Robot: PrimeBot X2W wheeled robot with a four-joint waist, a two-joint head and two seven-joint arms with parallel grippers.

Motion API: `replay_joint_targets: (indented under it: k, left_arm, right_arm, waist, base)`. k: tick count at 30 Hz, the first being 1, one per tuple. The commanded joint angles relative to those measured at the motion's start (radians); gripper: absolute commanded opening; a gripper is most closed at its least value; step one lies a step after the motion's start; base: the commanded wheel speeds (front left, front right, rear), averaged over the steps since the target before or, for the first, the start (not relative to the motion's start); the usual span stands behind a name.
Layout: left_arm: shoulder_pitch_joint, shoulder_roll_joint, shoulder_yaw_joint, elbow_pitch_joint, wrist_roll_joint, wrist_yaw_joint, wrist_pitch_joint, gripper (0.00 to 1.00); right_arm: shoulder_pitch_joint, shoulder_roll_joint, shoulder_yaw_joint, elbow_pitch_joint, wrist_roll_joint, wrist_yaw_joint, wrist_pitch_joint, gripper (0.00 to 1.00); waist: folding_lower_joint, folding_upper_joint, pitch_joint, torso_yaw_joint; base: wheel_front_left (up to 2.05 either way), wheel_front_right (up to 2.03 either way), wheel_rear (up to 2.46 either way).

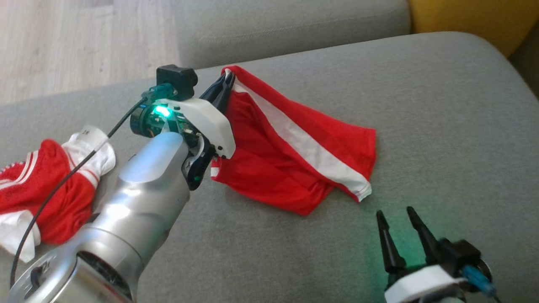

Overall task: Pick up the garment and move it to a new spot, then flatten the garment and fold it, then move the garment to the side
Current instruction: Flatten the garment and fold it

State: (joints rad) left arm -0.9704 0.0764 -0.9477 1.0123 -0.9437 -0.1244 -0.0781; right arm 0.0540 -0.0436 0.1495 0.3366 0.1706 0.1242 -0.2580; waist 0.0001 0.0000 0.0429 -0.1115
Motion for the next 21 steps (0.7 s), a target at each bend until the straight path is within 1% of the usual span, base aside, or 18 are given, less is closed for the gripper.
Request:
replay_joint_targets:
  k: [1, 8, 13, 16, 17, 18, 19, 20, 21]
  left_arm:
    - [-0.070, 0.022, 0.016, -0.015, -0.002, -0.003, -0.012, 0.00]
    - [-0.096, 0.011, -0.006, -0.007, -0.009, -0.006, -0.026, 0.00]
    - [-0.114, 0.008, -0.025, -0.017, -0.020, -0.006, -0.028, 0.00]
    - [-0.122, 0.011, -0.037, -0.026, -0.029, -0.006, -0.028, 0.00]
    - [-0.125, 0.013, -0.040, -0.029, -0.032, -0.006, -0.028, 0.00]
    - [-0.127, 0.016, -0.043, -0.031, -0.035, -0.006, -0.029, 0.00]
    - [-0.129, 0.017, -0.047, -0.032, -0.039, -0.006, -0.029, 0.00]
    - [-0.130, 0.019, -0.050, -0.034, -0.042, -0.006, -0.030, 0.00]
    - [-0.132, 0.020, -0.053, -0.035, -0.045, -0.006, -0.030, 0.00]
  right_arm:
    - [-0.056, -0.007, 0.027, -0.013, 0.008, 0.007, -0.004, 1.00]
    - [-0.182, -0.007, 0.078, 0.177, 0.044, 0.007, -0.004, 1.00]
    - [-0.249, -0.007, 0.093, 0.268, 0.043, 0.007, -0.004, 1.00]
    - [-0.280, -0.007, 0.096, 0.298, 0.039, 0.007, -0.004, 1.00]
    - [-0.288, -0.007, 0.097, 0.304, 0.041, 0.007, -0.004, 0.91]
    - [-0.296, -0.007, 0.100, 0.313, 0.041, 0.007, -0.004, 0.72]
    - [-0.304, -0.007, 0.102, 0.319, 0.042, 0.007, -0.004, 0.50]
    - [-0.312, -0.007, 0.100, 0.321, 0.043, 0.007, -0.004, 0.40]
    - [-0.318, -0.007, 0.097, 0.322, 0.041, 0.007, -0.004, 0.11]
  waist:
    - [-0.0001, 0.0000, 0.012, 0.012]
    - [-0.0001, 0.0000, 0.040, 0.035]
    - [-0.0001, 0.0000, 0.064, 0.045]
    - [-0.0001, 0.0000, 0.077, 0.050]
    - [-0.0001, 0.0000, 0.081, 0.051]
    - [-0.0001, 0.0000, 0.085, 0.052]
    - [-0.0001, 0.0000, 0.087, 0.053]
    - [-0.0001, 0.0000, 0.089, 0.055]
    - [-0.0001, 0.0000, 0.090, 0.057]
  base:
    - [0.00, 0.00, 0.00]
    - [0.00, 0.00, 0.00]
    - [0.00, 0.00, 0.00]
    - [0.00, 0.00, 0.00]
    - [0.00, 0.00, 0.00]
    - [0.00, 0.00, 0.00]
    - [0.00, 0.00, 0.00]
    - [0.00, 0.00, 0.00]
    - [0.00, 0.00, 0.00]
